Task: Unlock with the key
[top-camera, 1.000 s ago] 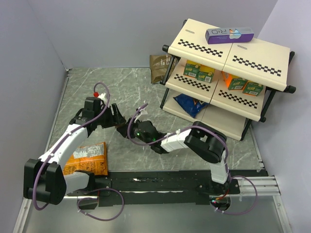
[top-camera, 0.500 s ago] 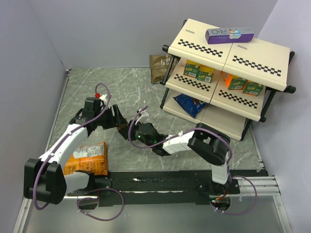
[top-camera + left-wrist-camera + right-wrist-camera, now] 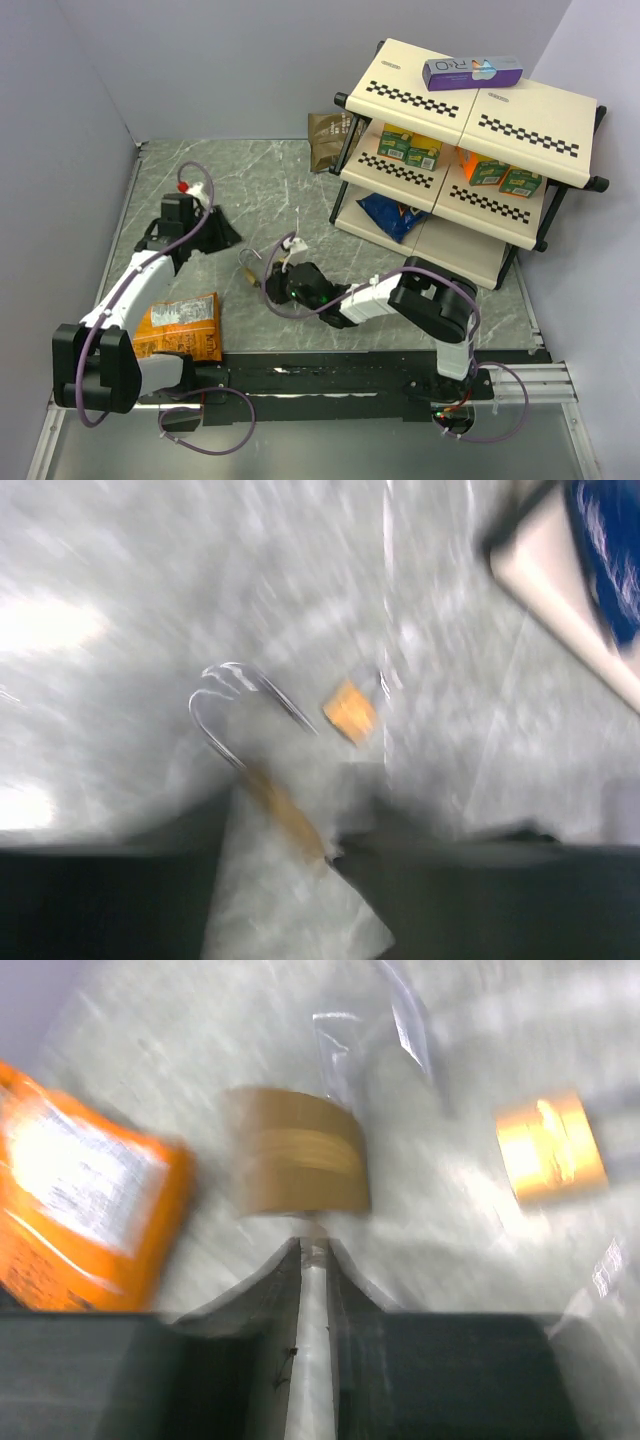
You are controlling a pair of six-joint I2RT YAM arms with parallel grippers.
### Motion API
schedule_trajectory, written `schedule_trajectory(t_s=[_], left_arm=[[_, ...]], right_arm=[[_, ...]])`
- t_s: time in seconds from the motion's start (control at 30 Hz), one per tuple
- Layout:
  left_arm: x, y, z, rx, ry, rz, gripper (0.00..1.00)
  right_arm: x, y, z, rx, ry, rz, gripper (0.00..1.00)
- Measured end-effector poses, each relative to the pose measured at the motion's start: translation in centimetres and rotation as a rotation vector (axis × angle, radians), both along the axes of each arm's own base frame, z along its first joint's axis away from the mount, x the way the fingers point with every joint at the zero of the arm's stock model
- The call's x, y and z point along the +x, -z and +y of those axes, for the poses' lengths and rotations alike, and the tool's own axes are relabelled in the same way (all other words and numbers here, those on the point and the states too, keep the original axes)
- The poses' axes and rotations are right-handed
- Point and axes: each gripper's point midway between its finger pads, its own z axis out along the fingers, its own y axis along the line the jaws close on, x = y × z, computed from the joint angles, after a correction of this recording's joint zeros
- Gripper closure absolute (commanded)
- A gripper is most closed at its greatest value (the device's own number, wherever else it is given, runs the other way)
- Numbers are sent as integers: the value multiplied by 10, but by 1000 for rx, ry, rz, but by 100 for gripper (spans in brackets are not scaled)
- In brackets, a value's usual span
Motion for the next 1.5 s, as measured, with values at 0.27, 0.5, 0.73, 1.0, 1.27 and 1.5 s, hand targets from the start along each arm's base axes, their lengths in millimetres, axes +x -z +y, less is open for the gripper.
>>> schedule_trajectory(t_s=[0.27, 0.5, 0.73, 1.0, 1.27, 1.5], left_arm=[[29, -18, 16, 25, -58, -117, 99], [30, -12, 15, 29, -52, -101, 48], [27, -10, 17, 37, -58, -86, 9], [27, -4, 32, 66, -117, -60, 1], [32, -9, 70, 68, -252, -62, 1], [31, -20, 74, 71, -270, -95, 1]], right_arm=[[-19, 34, -16, -82, -30, 77, 100], [-19, 31, -14, -62, -31, 90, 100], [-20, 30, -19, -98, -38, 71, 65], [-23, 5, 5, -204, -106, -23, 22], [-18, -8, 52, -343, -152, -90, 13], [-16, 34, 50, -561, -153, -42, 9]])
